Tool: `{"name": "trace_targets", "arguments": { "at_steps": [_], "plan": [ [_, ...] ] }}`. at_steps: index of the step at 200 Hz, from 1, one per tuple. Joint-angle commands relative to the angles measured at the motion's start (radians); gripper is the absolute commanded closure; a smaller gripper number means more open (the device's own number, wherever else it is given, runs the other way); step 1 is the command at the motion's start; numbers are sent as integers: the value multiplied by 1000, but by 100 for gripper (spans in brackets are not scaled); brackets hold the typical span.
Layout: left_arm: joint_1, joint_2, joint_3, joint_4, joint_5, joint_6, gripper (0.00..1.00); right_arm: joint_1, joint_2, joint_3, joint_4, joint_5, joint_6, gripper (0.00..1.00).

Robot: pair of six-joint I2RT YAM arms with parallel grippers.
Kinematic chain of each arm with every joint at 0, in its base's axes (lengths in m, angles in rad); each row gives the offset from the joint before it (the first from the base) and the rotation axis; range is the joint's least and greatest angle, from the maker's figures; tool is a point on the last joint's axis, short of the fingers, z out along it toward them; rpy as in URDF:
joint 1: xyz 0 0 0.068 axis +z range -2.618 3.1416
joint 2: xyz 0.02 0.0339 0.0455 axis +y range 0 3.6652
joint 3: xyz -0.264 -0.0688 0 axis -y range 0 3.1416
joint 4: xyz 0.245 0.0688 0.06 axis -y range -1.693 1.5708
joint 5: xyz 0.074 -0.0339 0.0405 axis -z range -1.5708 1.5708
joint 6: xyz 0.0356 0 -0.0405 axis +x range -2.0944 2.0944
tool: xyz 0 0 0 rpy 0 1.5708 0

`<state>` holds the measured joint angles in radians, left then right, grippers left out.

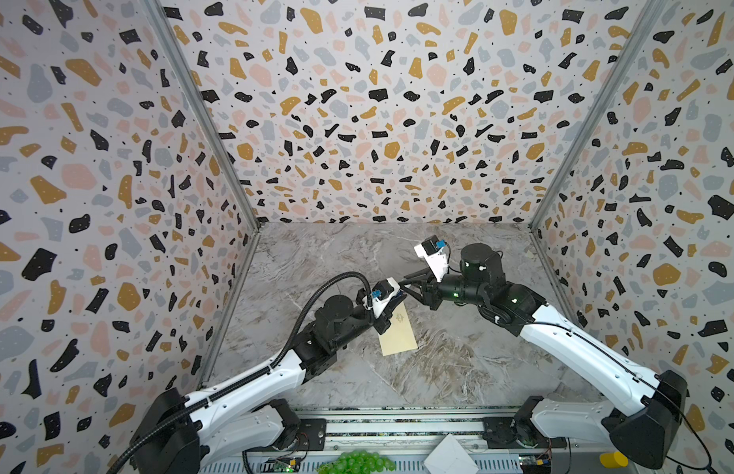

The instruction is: Place the letter into the envelope and seal it

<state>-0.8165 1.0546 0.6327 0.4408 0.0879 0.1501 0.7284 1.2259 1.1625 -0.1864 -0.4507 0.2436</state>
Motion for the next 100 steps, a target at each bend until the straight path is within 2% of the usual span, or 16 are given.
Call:
{"name": "trace_targets", "arguments": {
  "at_steps": [1, 38, 64, 100],
  "plan": [
    [-6, -5, -8, 47, 0, 12, 100, -28, -80, 5, 24, -8, -4, 51],
    [-6, -22, -31, 74, 22, 19, 100, -144, -158, 11, -42, 48, -31, 30],
    [-6, -34, -43, 88, 30, 21, 100, -218, -135, 39, -147, 133, -53, 24],
    [-6, -46, -47, 85, 25, 0, 100, -299, -30, 47, -260, 301, -66, 19]
  ]
}}
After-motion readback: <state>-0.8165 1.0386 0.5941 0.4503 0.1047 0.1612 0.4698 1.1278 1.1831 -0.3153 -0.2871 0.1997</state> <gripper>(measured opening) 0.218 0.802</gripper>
